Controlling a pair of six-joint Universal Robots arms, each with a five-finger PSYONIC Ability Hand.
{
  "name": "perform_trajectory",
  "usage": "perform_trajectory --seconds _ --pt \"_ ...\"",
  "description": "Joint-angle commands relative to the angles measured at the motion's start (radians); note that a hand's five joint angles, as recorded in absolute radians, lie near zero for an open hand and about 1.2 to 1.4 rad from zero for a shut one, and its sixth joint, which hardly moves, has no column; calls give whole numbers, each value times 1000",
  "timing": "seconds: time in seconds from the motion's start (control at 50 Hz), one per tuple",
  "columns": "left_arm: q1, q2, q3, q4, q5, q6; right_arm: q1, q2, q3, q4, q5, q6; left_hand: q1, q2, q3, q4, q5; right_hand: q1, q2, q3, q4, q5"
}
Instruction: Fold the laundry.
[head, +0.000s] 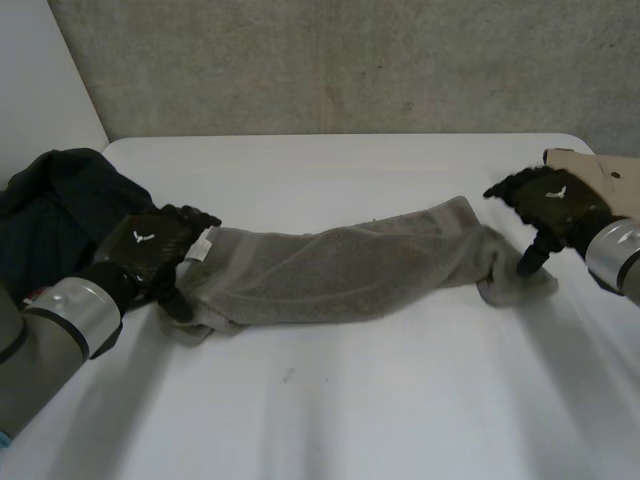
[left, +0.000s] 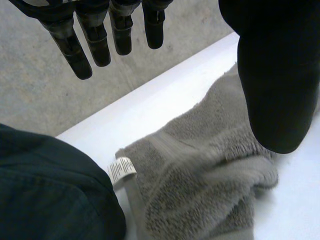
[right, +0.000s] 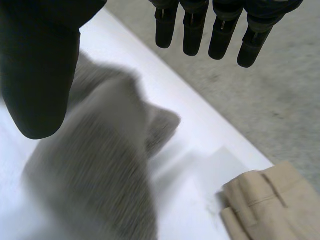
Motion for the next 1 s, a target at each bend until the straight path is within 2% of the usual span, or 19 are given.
perform_trajectory --seconds 0.02,0.1,0.22,0.4,0.5,0.62,0.64,0.66,0.7,0.76,0.82,0.84,0.9,0.92,0.98,1.0 --pt "20 10 74 -83 -10 -38 -20 -79 -41 21 81 262 -3 -17 -23 -10 -17 -47 -25 -19 -30 2" --pt "26 -20 112 -137 -17 -82 -12 -67 -105 56 103 337 61 48 42 55 48 -18 4 10 0 31" --pt "24 -49 137 -218 -21 -131 11 46 -266 187 114 316 70 57 51 64 57 94 116 122 111 143" --pt "26 -33 138 -168 -22 -185 88 374 -651 461 155 311 73 60 54 67 60 162 183 189 179 210" --pt "24 -22 137 -153 -22 -196 131 502 -762 540 184 304 73 60 54 67 60 147 169 175 164 196" --pt "24 -23 147 -137 -22 -194 172 559 -770 561 229 241 70 57 51 64 57 144 166 172 161 193" --pt "23 -23 149 -133 -22 -194 184 563 -761 561 245 215 70 57 51 64 57 252 273 279 269 300" --pt "21 -25 152 -130 -22 -194 192 562 -756 561 253 201 70 57 51 64 57 473 495 501 491 522" --pt "18 -36 163 -117 -22 -193 203 547 -748 563 265 175 70 57 51 64 57 1090 1111 1118 1107 1138" --pt "9 -55 184 -103 -22 -193 214 459 -704 532 276 159 73 60 54 67 60 1093 1114 1120 1110 1141" --pt "-2 -80 212 -96 -24 -193 224 312 -600 433 246 158 70 57 51 64 57 1093 1114 1120 1110 1141" --pt "-12 -103 239 -90 -25 -193 235 221 -525 364 217 153 70 57 51 64 57 1093 1114 1120 1110 1141" --pt "-26 -158 299 -80 -33 -191 249 87 -411 274 167 142 70 57 51 64 57 1093 1114 1120 1110 1141" --pt "-31 -175 316 -77 -36 -191 262 1 -336 215 126 126 70 57 51 64 57 1093 1114 1120 1110 1141" --pt "-55 -245 394 -76 -45 -190 286 -114 -230 146 68 90 67 54 48 61 54 1093 1114 1120 1110 1141" --pt "-61 -264 411 -77 -47 -190 299 -188 -166 115 22 58 64 51 45 58 51 1093 1114 1120 1110 1141"
